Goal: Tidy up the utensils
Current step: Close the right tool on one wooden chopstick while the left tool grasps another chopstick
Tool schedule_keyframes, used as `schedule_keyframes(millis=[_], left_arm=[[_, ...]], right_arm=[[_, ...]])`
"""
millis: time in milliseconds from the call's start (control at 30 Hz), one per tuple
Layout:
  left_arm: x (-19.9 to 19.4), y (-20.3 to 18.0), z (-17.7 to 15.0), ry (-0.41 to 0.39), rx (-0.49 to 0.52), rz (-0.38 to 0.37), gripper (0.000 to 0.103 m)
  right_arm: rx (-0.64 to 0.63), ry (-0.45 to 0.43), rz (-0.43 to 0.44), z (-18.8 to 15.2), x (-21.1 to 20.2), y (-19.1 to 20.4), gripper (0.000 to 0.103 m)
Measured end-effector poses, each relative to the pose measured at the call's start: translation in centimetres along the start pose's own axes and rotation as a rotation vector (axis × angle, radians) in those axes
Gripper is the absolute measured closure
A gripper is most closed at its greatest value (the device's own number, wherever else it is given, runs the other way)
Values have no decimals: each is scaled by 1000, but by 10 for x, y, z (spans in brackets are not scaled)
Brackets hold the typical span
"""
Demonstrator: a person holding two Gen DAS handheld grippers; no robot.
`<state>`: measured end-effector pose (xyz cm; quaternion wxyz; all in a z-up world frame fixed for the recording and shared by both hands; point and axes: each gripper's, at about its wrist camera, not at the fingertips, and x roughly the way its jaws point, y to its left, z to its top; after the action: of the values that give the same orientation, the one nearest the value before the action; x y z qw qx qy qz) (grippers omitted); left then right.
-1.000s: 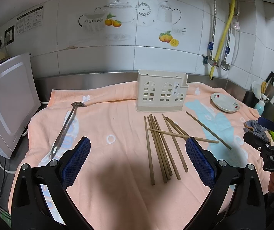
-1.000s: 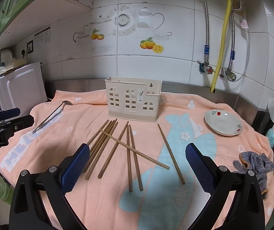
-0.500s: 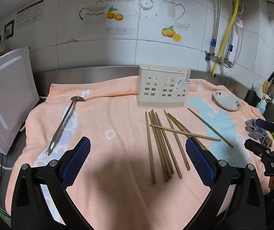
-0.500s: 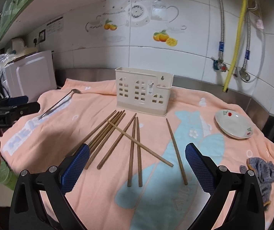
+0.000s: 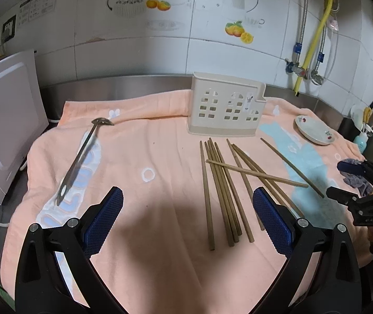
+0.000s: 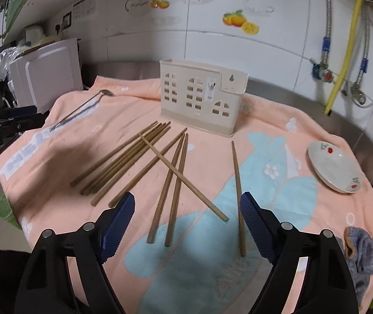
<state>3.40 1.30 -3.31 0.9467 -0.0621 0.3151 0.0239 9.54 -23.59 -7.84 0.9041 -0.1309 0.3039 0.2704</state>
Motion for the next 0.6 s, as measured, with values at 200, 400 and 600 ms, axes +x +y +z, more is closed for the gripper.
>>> schedule_keyframes(millis=[200, 400, 600], left_arm=[[14, -3, -4, 27, 5, -4, 5], [28, -1, -8, 54, -16, -24, 5], [42, -2, -14, 86, -4, -28, 5]], right_arm=[[-67, 72, 50, 1, 30, -6, 39], [-113, 123, 95, 2, 57, -14, 55], [-168, 166, 108, 4, 82, -21, 63]])
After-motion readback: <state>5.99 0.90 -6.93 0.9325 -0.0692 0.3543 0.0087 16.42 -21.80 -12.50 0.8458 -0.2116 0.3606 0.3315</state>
